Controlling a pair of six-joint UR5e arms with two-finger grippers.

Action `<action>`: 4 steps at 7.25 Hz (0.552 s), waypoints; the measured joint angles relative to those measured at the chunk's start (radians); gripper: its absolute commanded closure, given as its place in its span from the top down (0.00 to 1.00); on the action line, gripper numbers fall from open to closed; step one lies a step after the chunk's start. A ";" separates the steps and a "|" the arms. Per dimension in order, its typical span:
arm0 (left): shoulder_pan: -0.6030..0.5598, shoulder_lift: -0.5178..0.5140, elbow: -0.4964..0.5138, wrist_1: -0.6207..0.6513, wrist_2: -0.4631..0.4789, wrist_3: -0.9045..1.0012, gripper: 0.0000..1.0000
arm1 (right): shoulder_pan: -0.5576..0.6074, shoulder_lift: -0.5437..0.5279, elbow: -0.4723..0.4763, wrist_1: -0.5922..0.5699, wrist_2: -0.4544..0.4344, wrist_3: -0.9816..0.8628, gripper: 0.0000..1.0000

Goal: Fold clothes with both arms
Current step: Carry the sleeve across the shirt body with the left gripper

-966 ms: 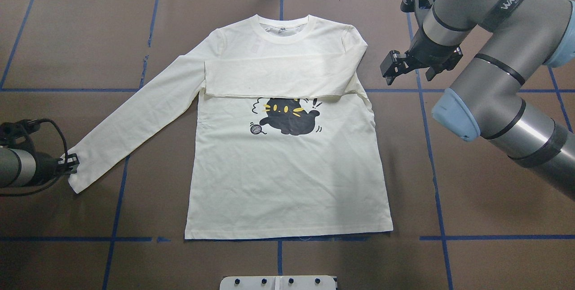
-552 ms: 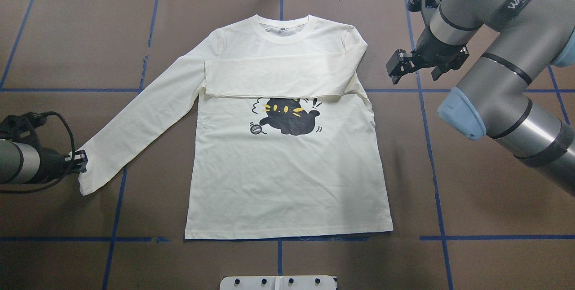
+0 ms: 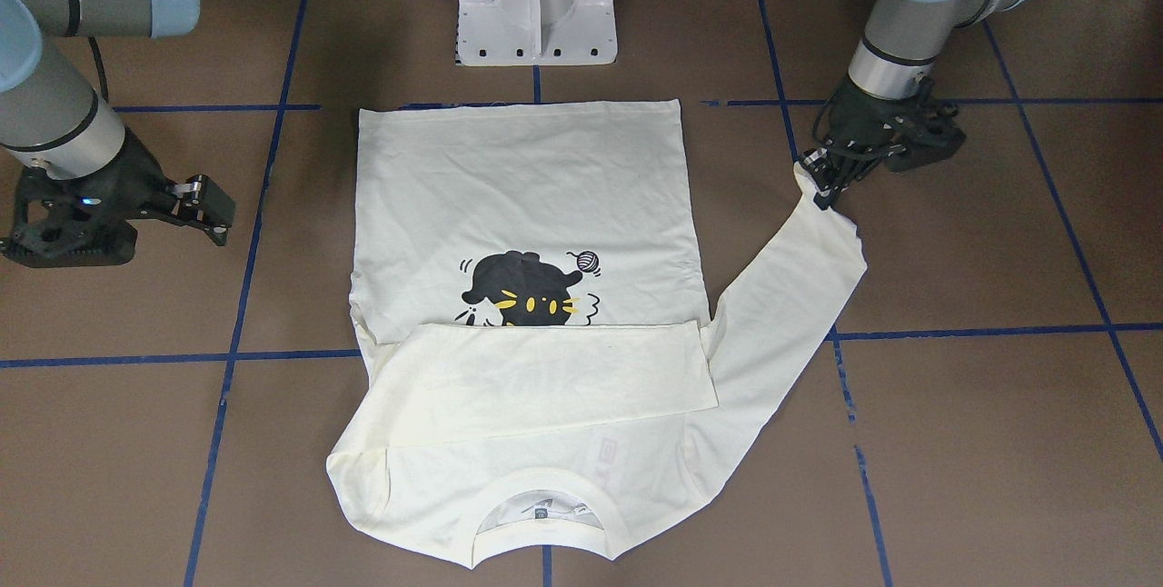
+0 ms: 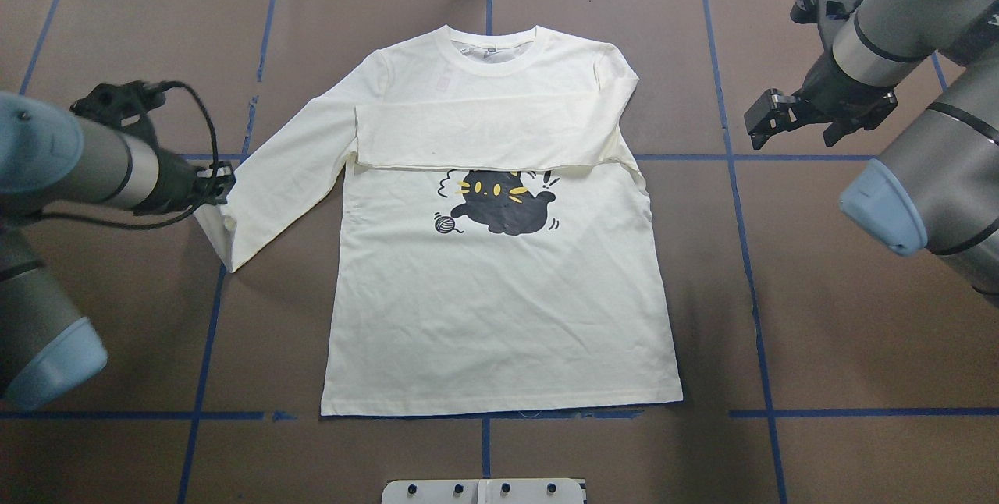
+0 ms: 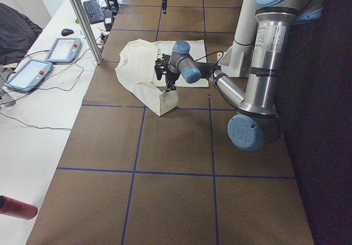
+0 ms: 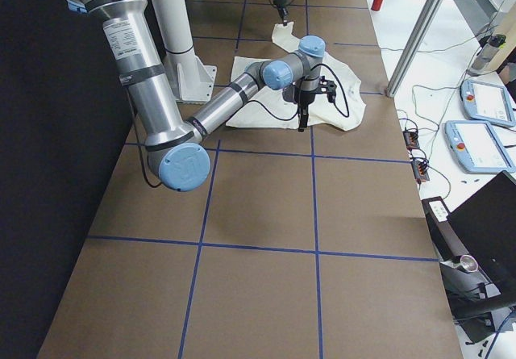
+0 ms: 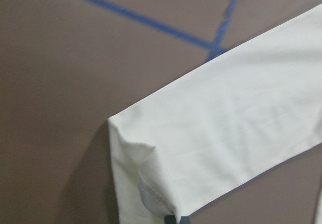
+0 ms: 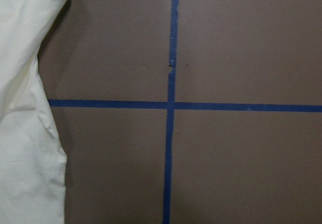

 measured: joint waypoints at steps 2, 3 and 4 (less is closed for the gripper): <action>-0.074 -0.241 0.111 0.045 -0.032 0.035 0.00 | 0.045 -0.105 0.039 0.066 0.002 -0.016 1.00; -0.092 -0.324 0.145 0.007 -0.043 0.036 0.00 | 0.061 -0.142 0.043 0.106 0.006 -0.020 1.00; -0.098 -0.416 0.190 -0.023 -0.054 0.018 0.00 | 0.074 -0.162 0.043 0.127 0.011 -0.021 1.00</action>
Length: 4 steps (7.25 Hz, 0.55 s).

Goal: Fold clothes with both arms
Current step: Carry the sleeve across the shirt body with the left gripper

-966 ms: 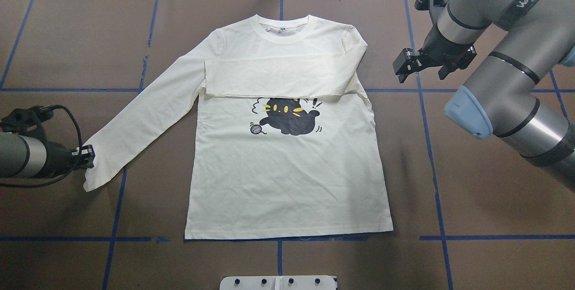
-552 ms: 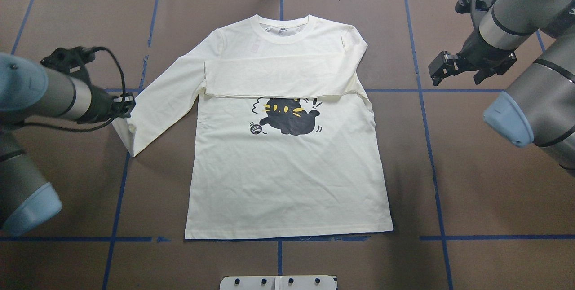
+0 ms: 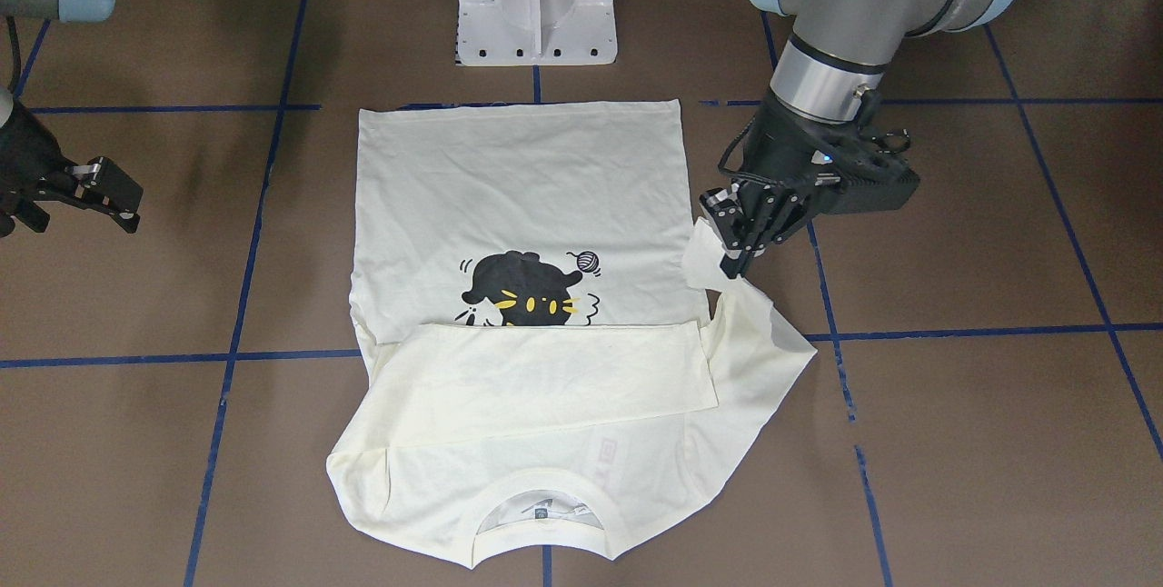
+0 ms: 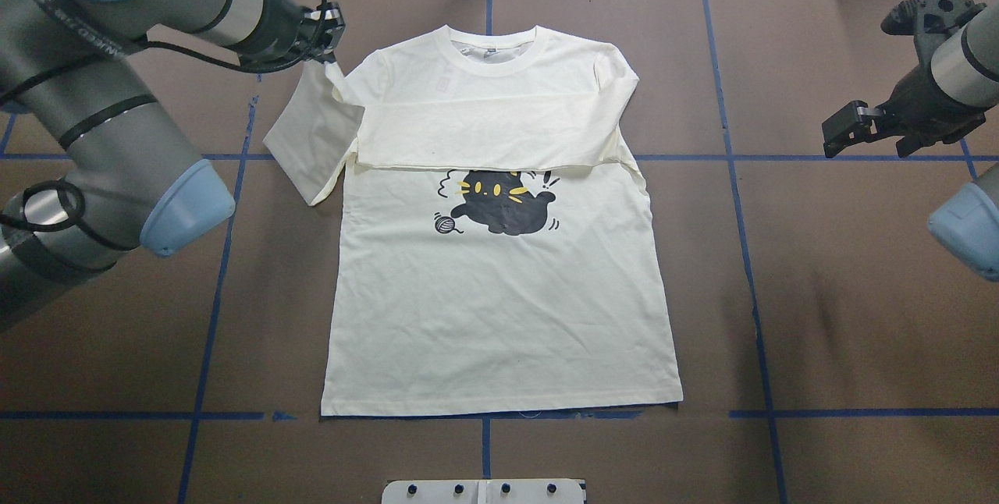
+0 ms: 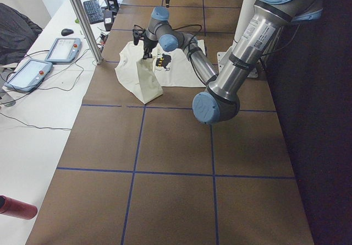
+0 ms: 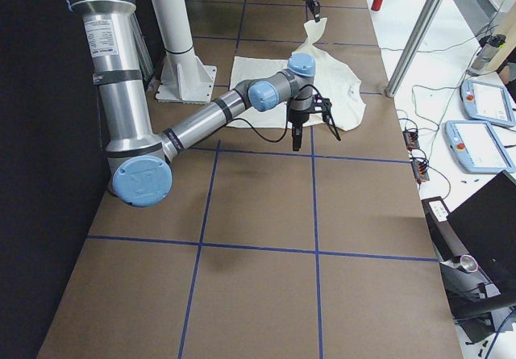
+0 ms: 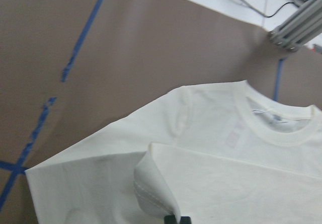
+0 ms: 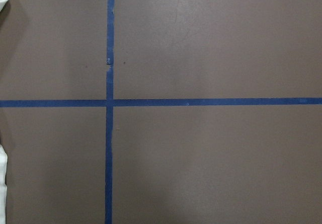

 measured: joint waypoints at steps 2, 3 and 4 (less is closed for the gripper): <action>0.020 -0.246 0.217 -0.064 -0.015 -0.110 0.00 | 0.016 -0.016 -0.001 0.012 0.022 0.000 1.00; 0.055 -0.329 0.329 -0.125 -0.015 -0.165 0.00 | 0.020 -0.017 -0.003 0.013 0.027 0.000 1.00; 0.090 -0.372 0.413 -0.192 -0.013 -0.205 0.00 | 0.021 -0.017 -0.003 0.013 0.028 0.001 1.00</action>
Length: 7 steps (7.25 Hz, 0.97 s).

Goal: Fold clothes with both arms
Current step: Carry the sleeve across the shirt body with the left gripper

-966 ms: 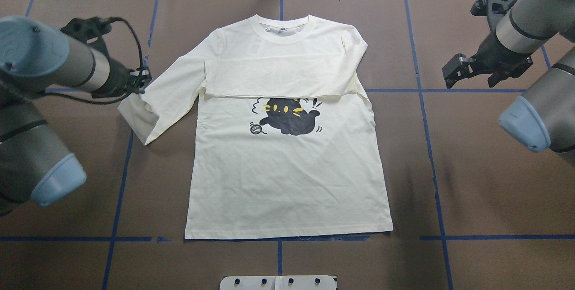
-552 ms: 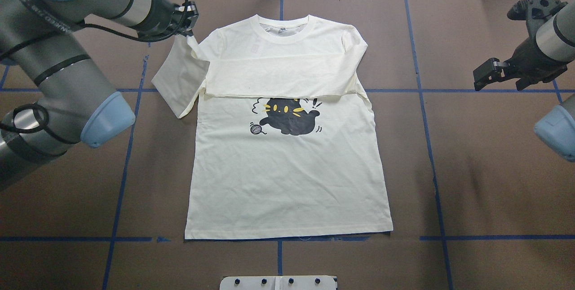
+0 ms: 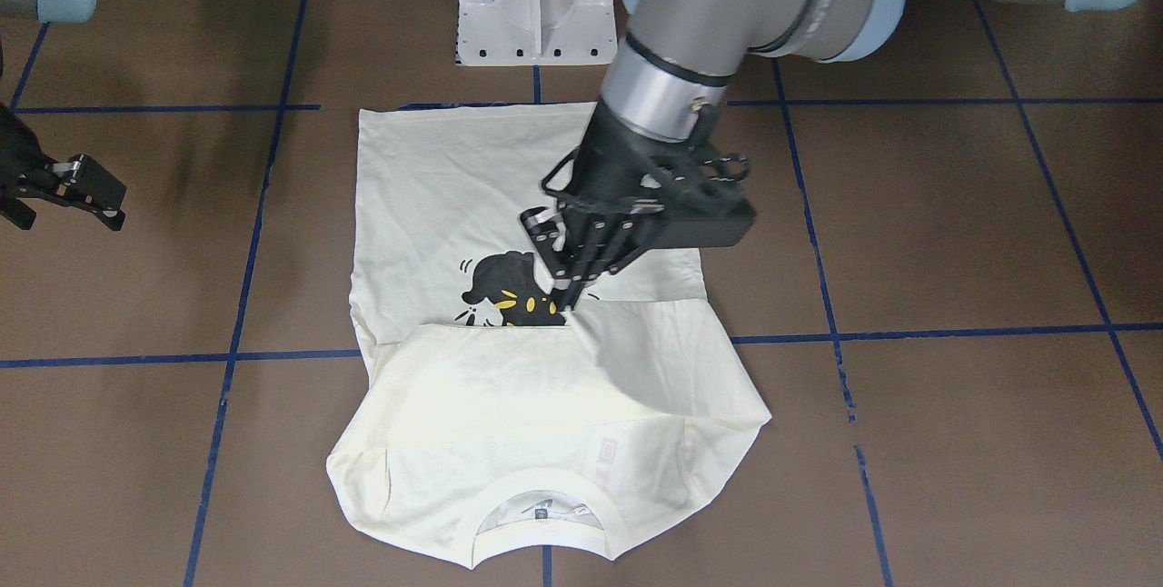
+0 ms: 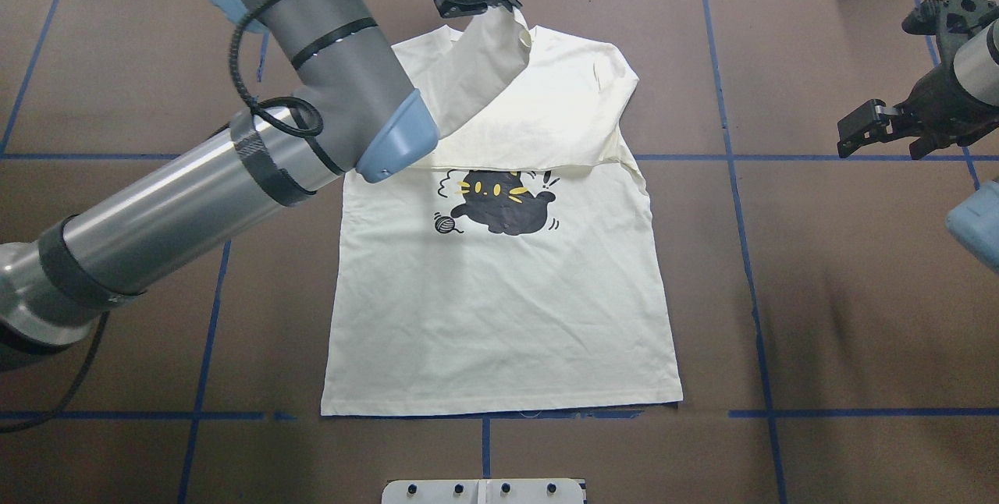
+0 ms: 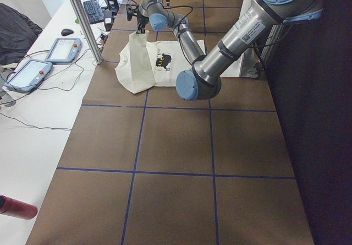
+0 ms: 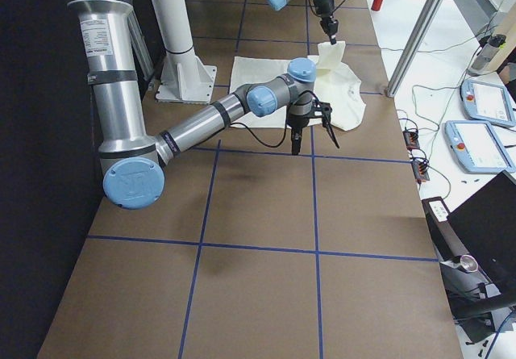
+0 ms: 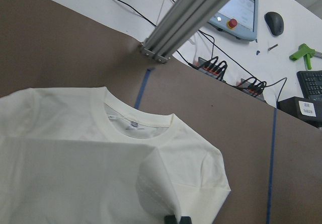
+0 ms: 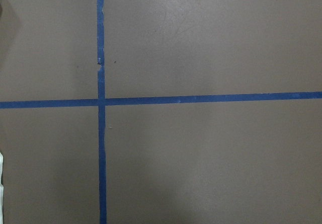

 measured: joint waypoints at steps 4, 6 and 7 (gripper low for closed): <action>0.135 -0.111 0.315 -0.224 0.149 -0.150 0.89 | 0.000 0.006 0.000 0.001 0.001 0.012 1.00; 0.204 -0.200 0.528 -0.402 0.265 -0.205 1.00 | -0.002 0.010 -0.002 0.001 0.002 0.015 1.00; 0.218 -0.213 0.554 -0.435 0.277 -0.174 1.00 | -0.004 0.013 -0.002 0.001 0.002 0.016 1.00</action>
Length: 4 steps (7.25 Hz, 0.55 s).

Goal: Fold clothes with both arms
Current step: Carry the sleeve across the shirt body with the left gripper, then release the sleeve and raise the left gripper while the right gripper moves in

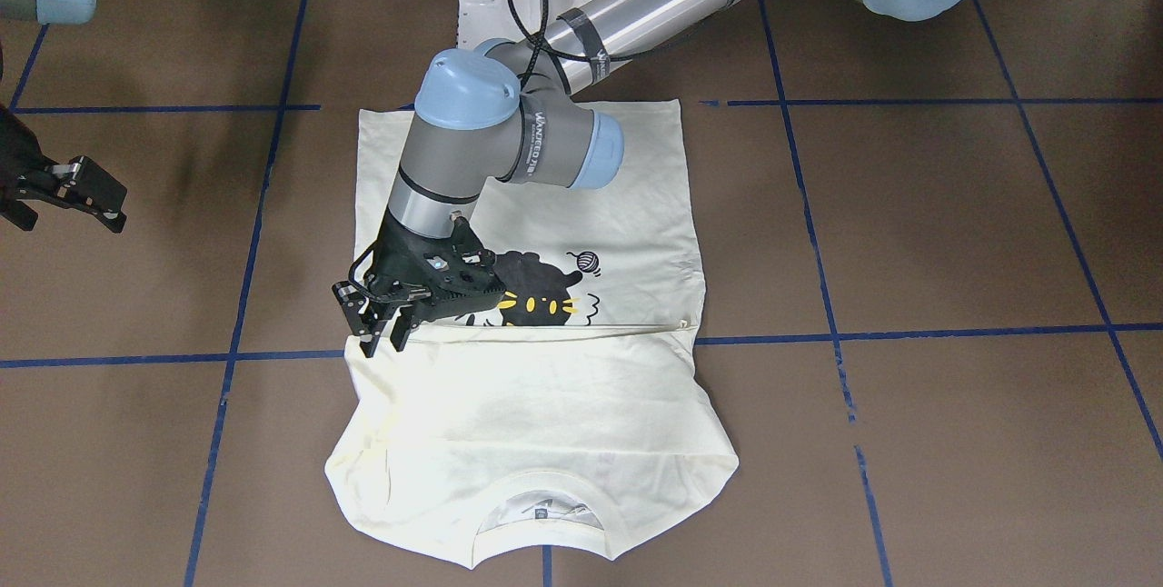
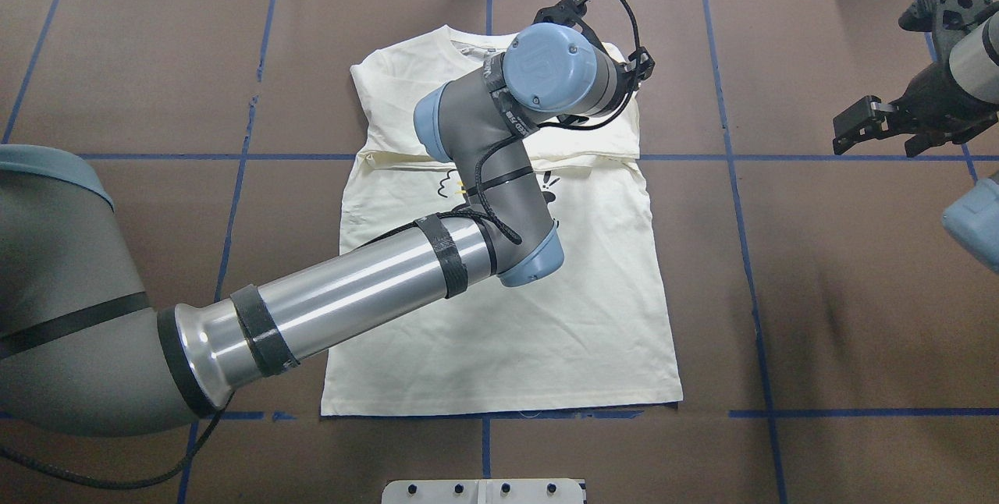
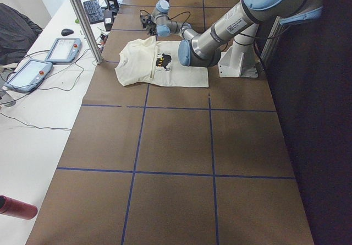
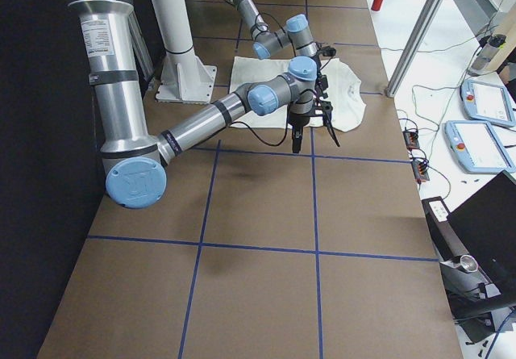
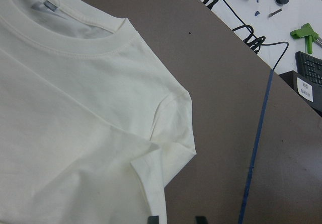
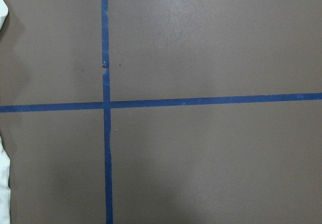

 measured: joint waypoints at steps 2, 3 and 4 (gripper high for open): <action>-0.005 0.038 -0.025 -0.003 -0.021 0.109 1.00 | -0.010 0.016 0.002 0.001 -0.001 0.016 1.00; -0.019 0.105 -0.104 0.028 -0.068 0.144 1.00 | -0.037 0.030 0.007 0.020 -0.002 0.067 1.00; -0.032 0.188 -0.215 0.101 -0.109 0.185 1.00 | -0.091 0.043 0.011 0.067 -0.011 0.162 1.00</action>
